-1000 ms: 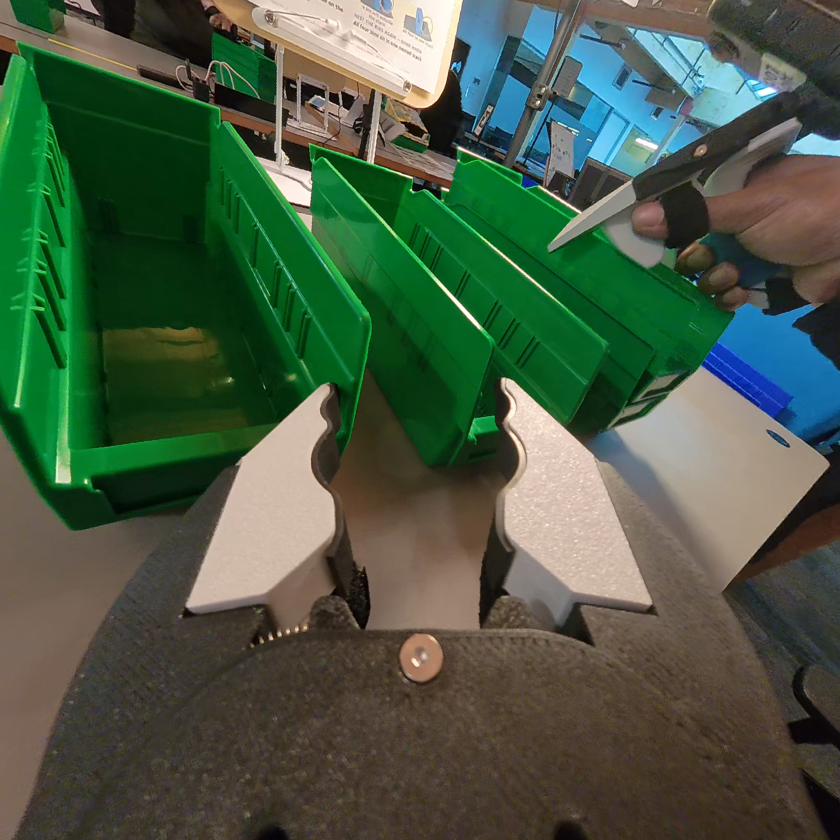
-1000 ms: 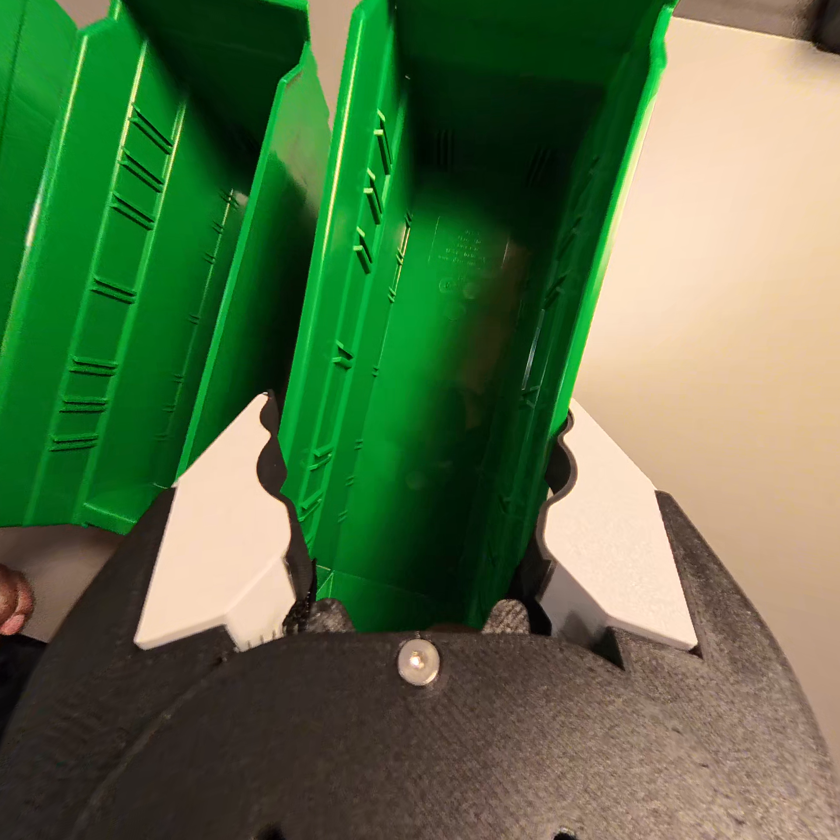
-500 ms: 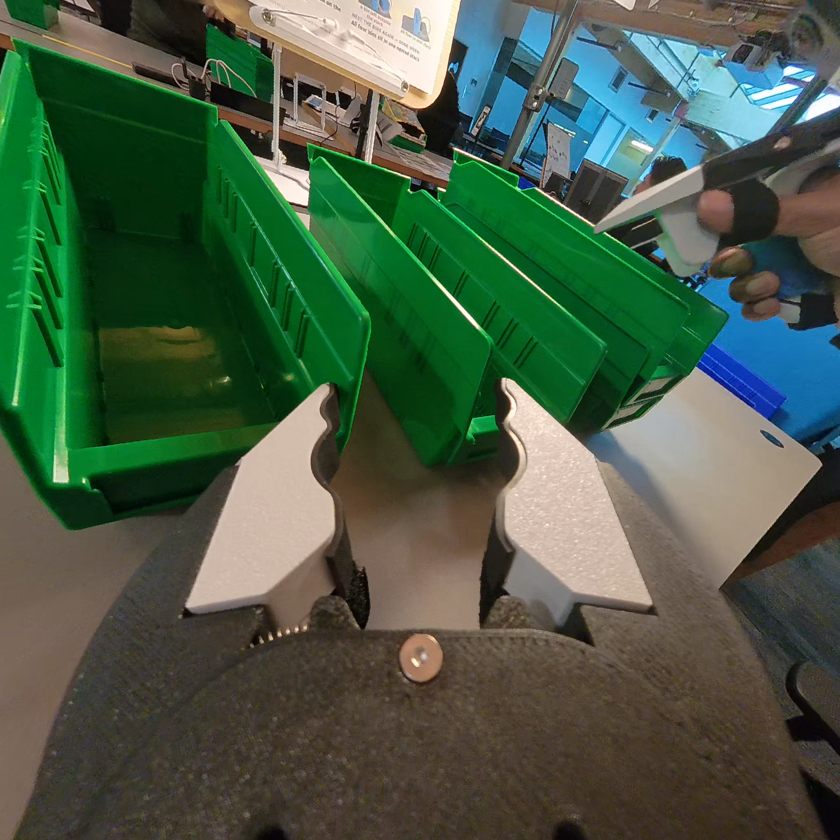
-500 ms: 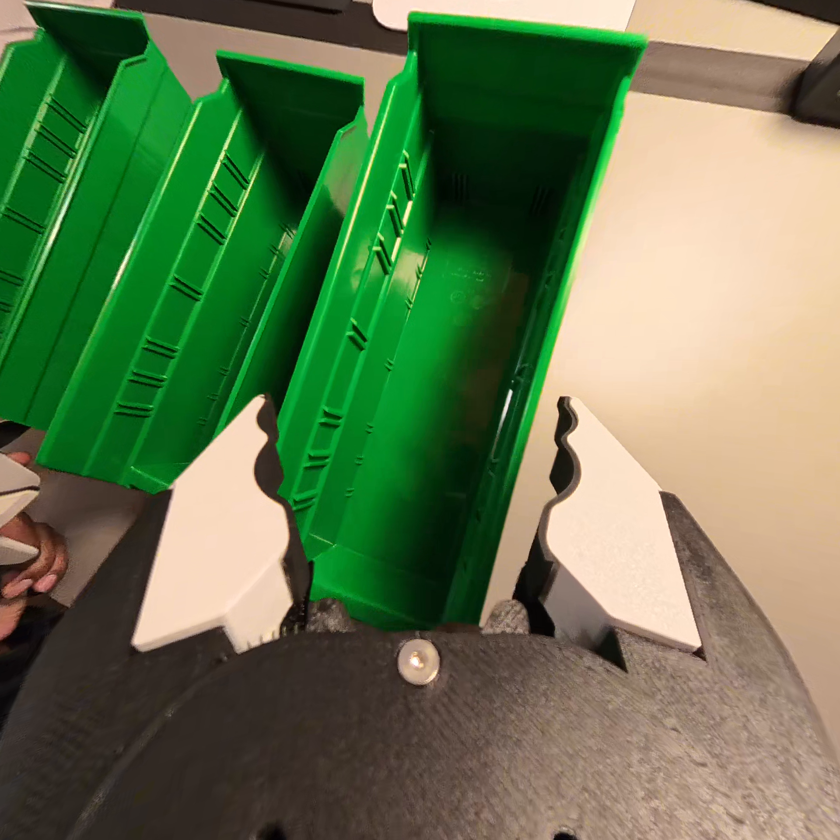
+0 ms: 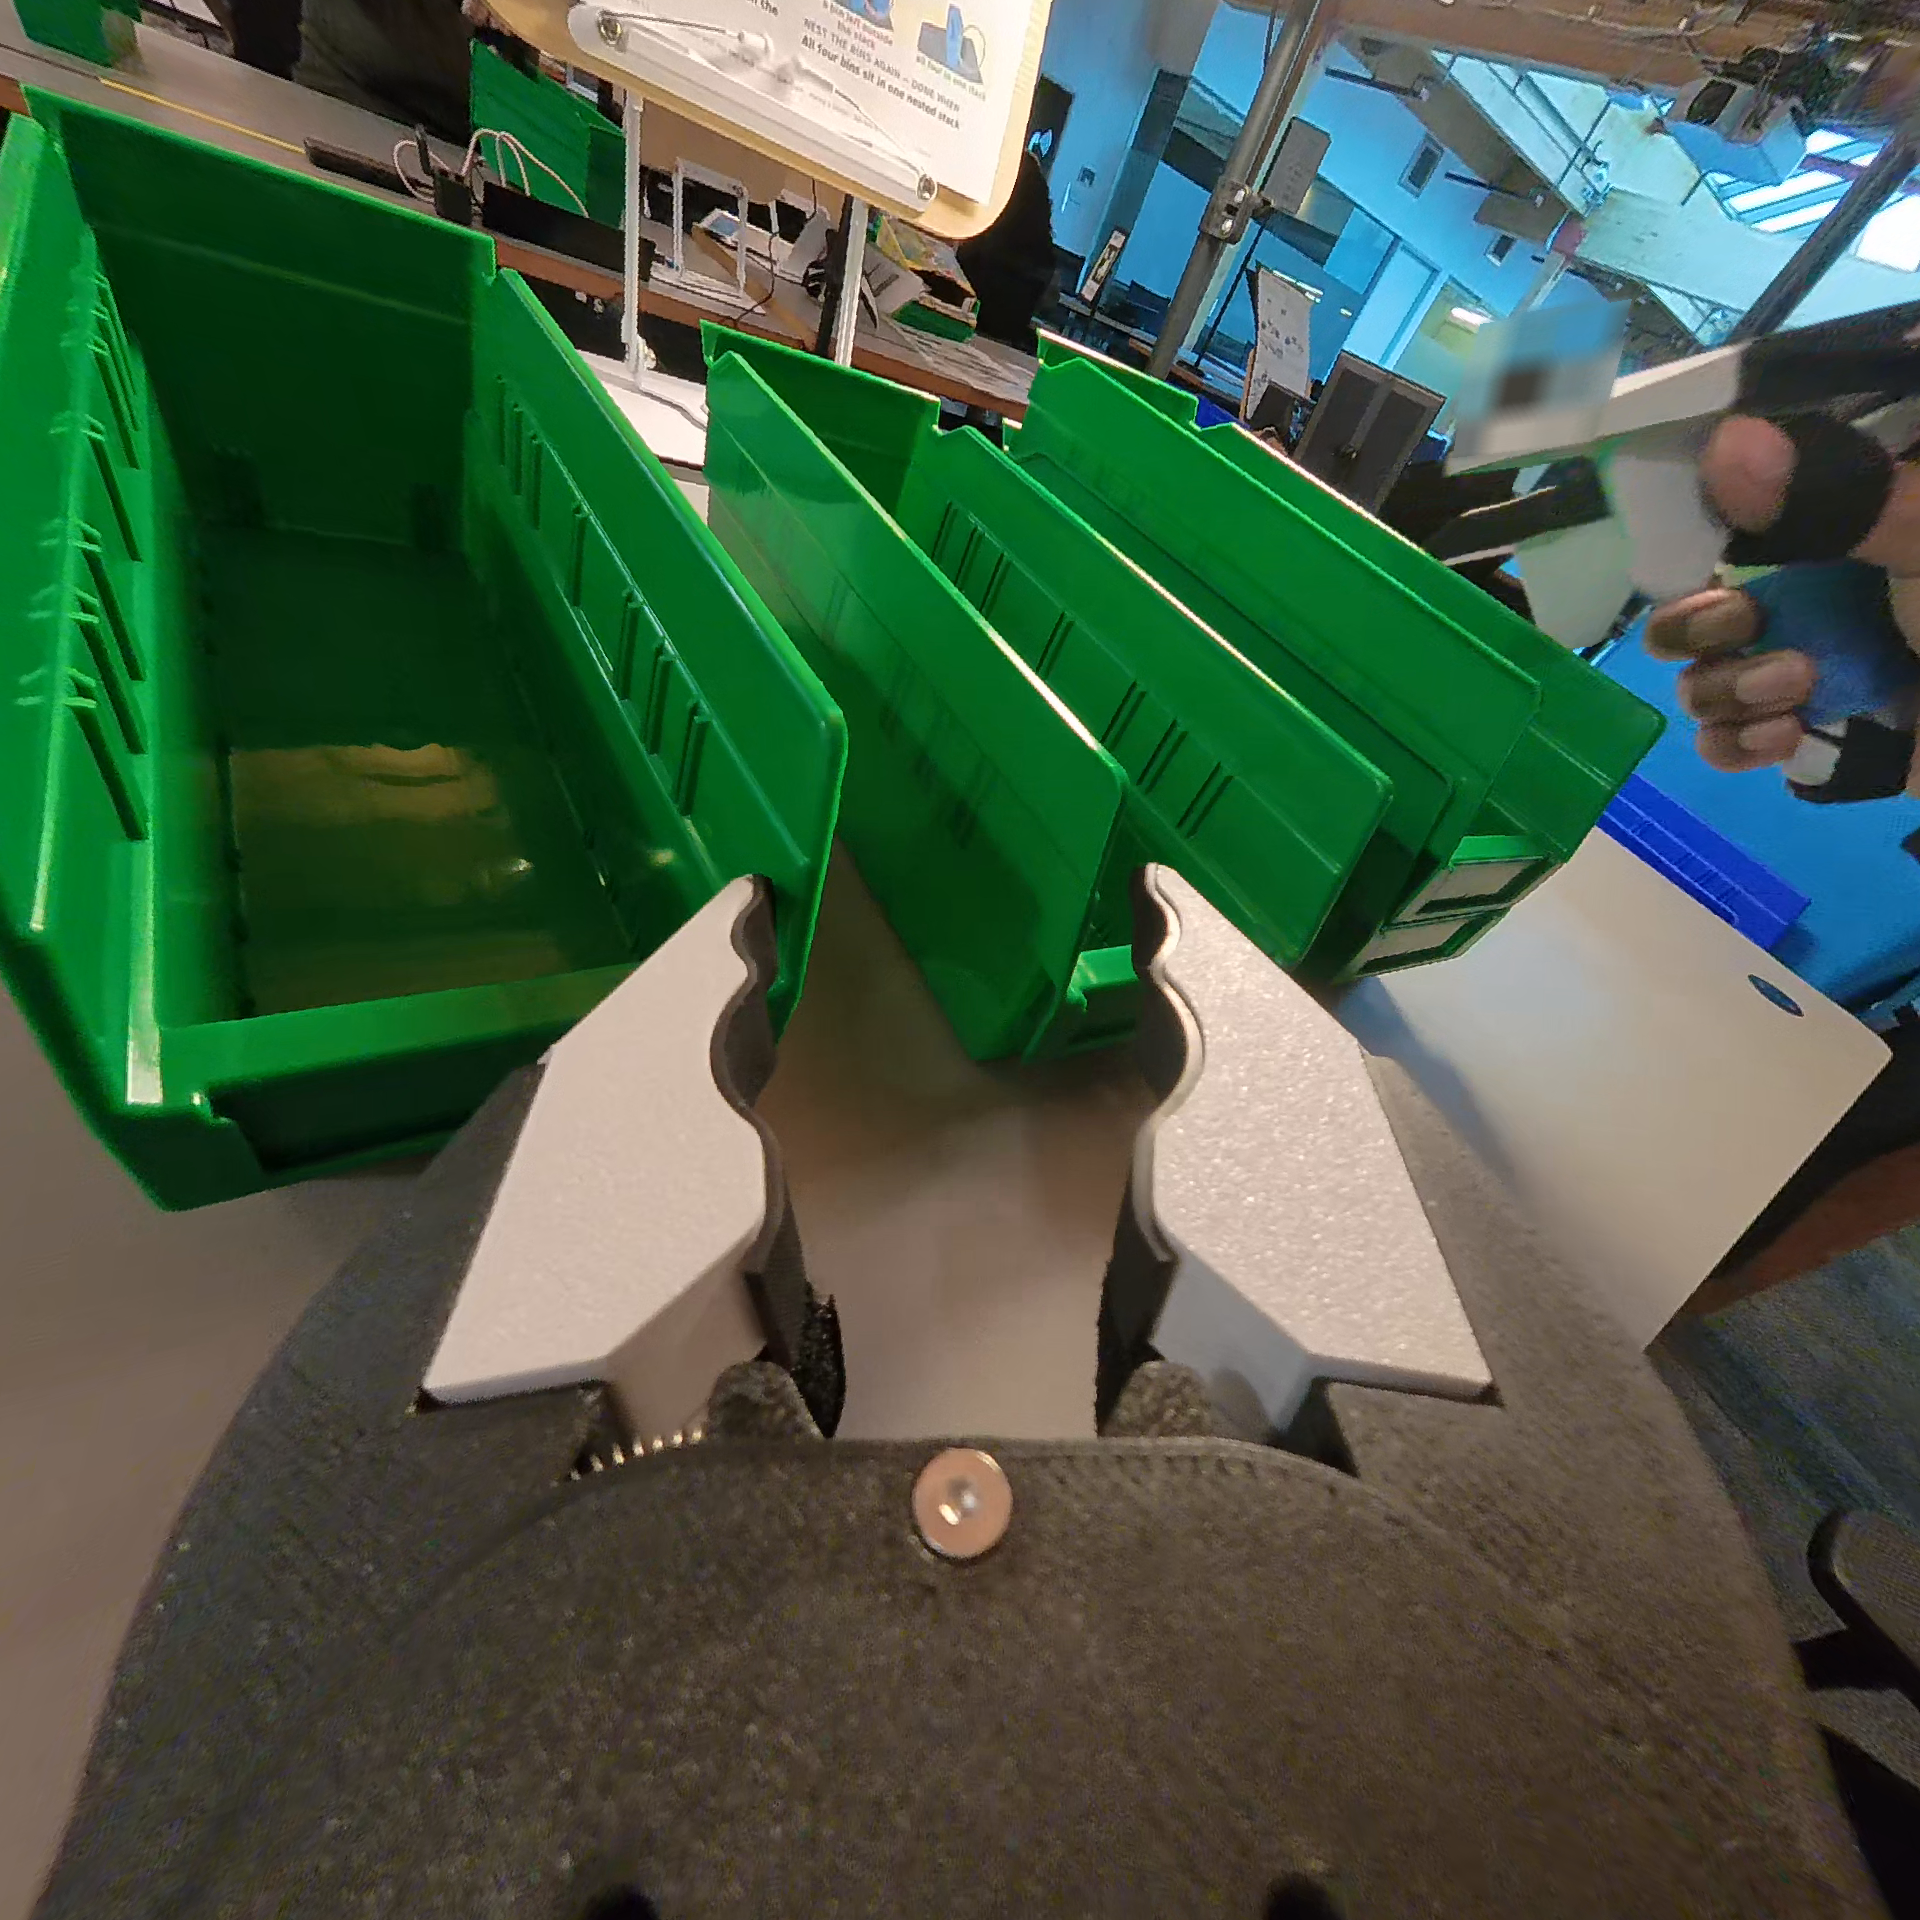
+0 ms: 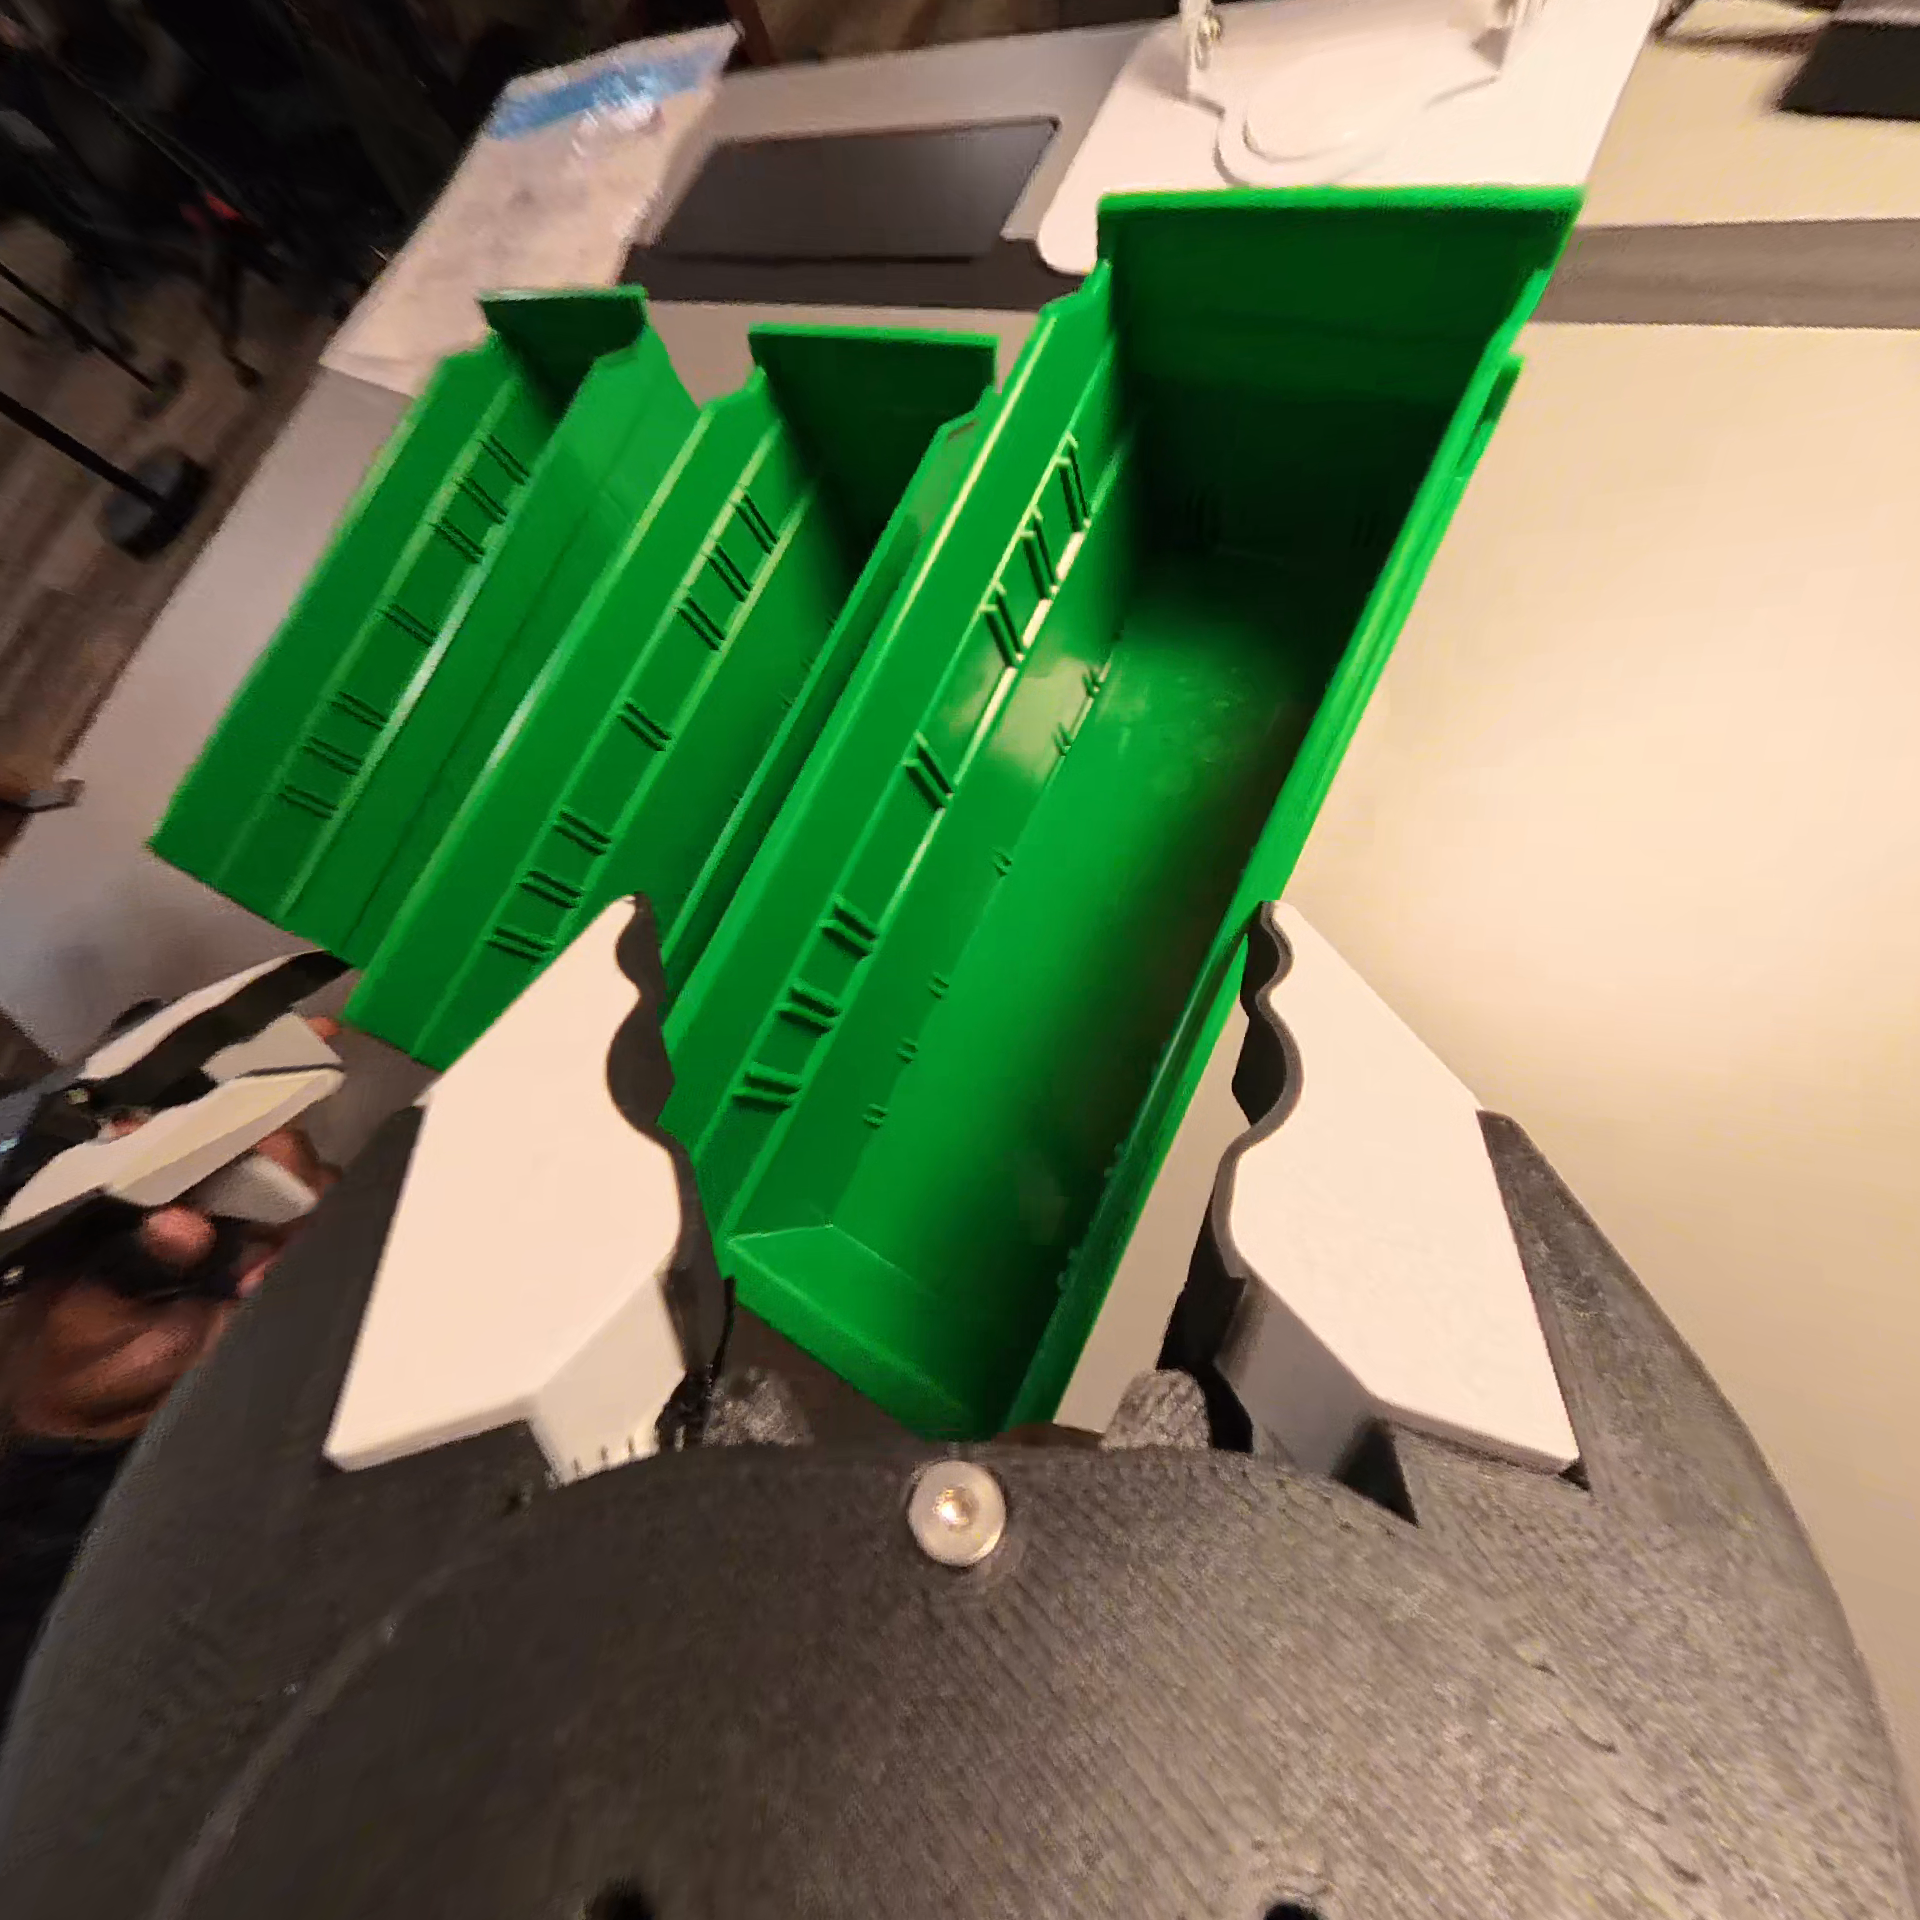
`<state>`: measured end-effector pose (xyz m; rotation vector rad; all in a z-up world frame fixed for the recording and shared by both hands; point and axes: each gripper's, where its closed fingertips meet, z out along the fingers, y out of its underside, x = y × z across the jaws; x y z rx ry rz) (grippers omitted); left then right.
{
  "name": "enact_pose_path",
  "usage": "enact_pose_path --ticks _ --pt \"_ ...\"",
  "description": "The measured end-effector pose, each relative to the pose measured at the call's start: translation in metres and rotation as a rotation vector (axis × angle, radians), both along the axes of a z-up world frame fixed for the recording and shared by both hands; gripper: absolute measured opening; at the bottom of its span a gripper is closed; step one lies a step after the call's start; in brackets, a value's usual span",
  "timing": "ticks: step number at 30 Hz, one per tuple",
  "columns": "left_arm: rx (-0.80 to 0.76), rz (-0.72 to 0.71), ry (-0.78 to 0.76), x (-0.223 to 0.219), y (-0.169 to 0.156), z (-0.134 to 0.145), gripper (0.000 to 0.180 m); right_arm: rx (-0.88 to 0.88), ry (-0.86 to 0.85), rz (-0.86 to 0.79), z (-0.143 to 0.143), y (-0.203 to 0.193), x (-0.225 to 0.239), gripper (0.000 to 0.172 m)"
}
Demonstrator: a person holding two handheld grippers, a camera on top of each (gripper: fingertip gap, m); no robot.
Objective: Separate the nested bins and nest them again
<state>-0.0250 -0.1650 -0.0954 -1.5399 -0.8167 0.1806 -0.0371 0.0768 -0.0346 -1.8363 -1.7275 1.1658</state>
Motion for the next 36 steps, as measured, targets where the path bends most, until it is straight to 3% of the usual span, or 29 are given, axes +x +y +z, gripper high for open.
enact_pose_path --ticks 1,8,11,15,18,20,23,25,28,32,36 --pt "0.001 -0.001 0.000 0.000 0.000 0.000 0.067 -0.024 0.035 0.011 0.005 -0.002 0.006 0.112" --pt "-0.007 -0.017 0.026 0.008 0.000 0.003 0.079 -0.208 0.363 0.089 0.033 -0.010 0.086 0.111" --pt "-0.019 0.016 0.081 0.011 -0.002 0.018 0.091 -0.187 0.414 0.003 0.011 0.015 0.111 0.113" --pt "-0.034 0.046 0.165 0.012 0.010 0.067 0.097 -0.279 0.399 -0.052 -0.031 0.037 0.113 0.115" --pt "-0.137 0.007 0.196 0.004 0.039 0.089 0.102 -0.352 0.356 -0.023 -0.055 0.029 0.106 0.115" --pt "-0.217 -0.105 0.204 0.002 0.070 0.093 0.112 -0.359 0.337 -0.009 -0.067 0.023 0.100 0.115" --pt "-0.390 -0.258 0.148 -0.008 0.109 0.076 0.128 -0.388 0.349 0.021 -0.067 0.016 0.097 0.116" --pt "-0.511 -0.258 0.091 -0.027 0.120 0.061 0.135 -0.387 0.351 0.023 -0.067 0.016 0.097 0.116" --pt "-0.561 -0.225 -0.001 -0.055 0.134 0.048 0.143 -0.404 0.359 0.036 -0.065 0.015 0.099 0.116" --pt "-0.655 -0.203 -0.126 -0.081 0.141 0.022 0.147 -0.455 0.355 0.075 -0.064 0.011 0.100 0.116" --pt "-0.804 -0.204 -0.127 -0.097 0.135 0.000 0.149 -0.493 0.366 0.106 -0.061 0.008 0.103 0.116"
